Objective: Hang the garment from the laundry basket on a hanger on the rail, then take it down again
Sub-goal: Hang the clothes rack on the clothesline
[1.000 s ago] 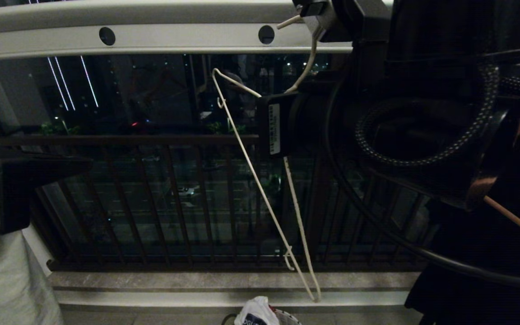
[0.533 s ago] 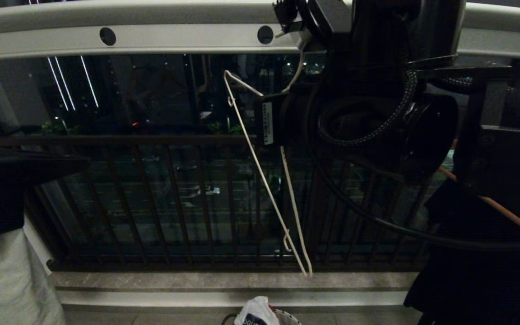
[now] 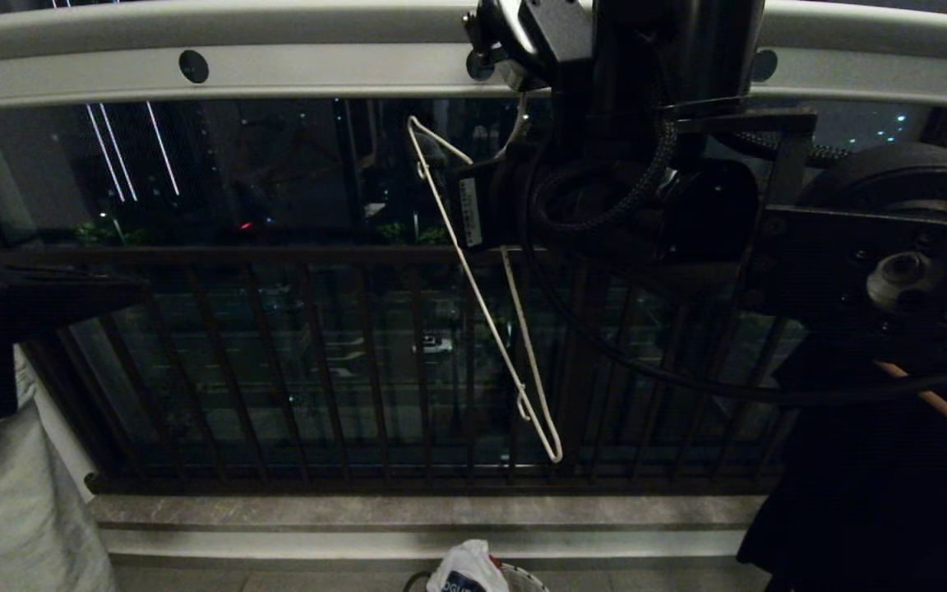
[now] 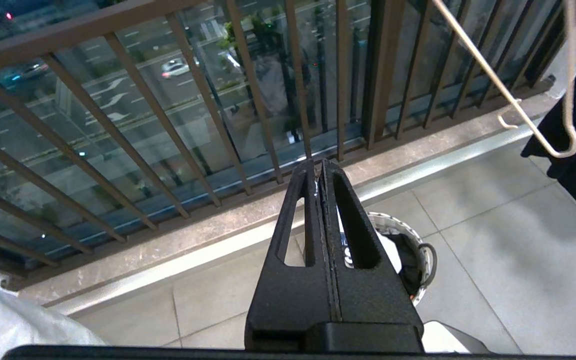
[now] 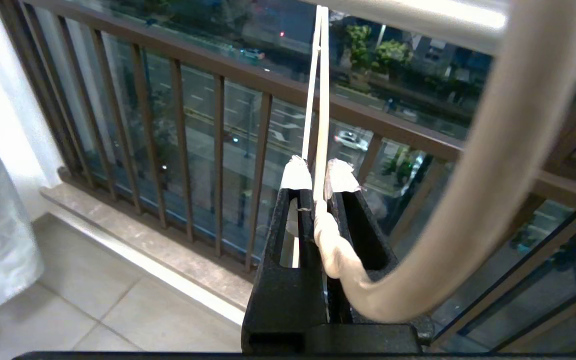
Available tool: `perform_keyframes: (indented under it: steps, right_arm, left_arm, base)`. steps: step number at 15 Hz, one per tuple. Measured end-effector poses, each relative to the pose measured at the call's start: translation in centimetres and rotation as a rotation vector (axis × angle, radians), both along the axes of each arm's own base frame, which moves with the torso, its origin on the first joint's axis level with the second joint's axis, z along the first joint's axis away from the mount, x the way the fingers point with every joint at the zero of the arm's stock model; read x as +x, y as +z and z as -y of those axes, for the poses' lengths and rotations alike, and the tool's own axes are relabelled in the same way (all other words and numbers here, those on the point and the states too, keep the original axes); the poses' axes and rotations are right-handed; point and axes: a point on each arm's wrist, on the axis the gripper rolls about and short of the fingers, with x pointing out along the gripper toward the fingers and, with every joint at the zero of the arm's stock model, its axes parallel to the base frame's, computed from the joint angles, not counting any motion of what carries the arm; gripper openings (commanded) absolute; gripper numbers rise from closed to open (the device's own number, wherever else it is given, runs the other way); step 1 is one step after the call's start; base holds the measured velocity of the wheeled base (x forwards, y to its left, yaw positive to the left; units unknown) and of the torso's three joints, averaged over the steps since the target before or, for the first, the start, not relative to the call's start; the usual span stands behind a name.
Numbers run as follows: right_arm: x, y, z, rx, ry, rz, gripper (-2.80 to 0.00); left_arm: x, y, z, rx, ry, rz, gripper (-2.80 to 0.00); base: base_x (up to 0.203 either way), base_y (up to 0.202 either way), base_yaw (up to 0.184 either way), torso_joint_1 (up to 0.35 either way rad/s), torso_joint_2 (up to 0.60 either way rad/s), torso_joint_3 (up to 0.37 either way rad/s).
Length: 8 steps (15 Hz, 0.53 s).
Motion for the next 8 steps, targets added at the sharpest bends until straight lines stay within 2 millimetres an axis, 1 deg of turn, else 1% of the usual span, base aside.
perform_keyframes:
  steps: [4, 8]
  right_arm:
    - [1.1, -0.1, -0.5, -0.022, -0.012, 0.017, -2.80]
    - [2.3, -0.4, -0.6, -0.035, -0.033, 0.025, -2.80]
  left_arm:
    - [-0.9, 0.3, -0.6, -0.005, -0.005, 0.030, -2.80]
    - [-1.6, 0.6, -1.1, -0.014, -0.008, 0.054, -2.80]
  base:
    - [0.000, 0.000, 0.000, 0.000, 0.00, 0.000]
    - [0.000, 0.000, 0.000, 0.000, 0.00, 0.000]
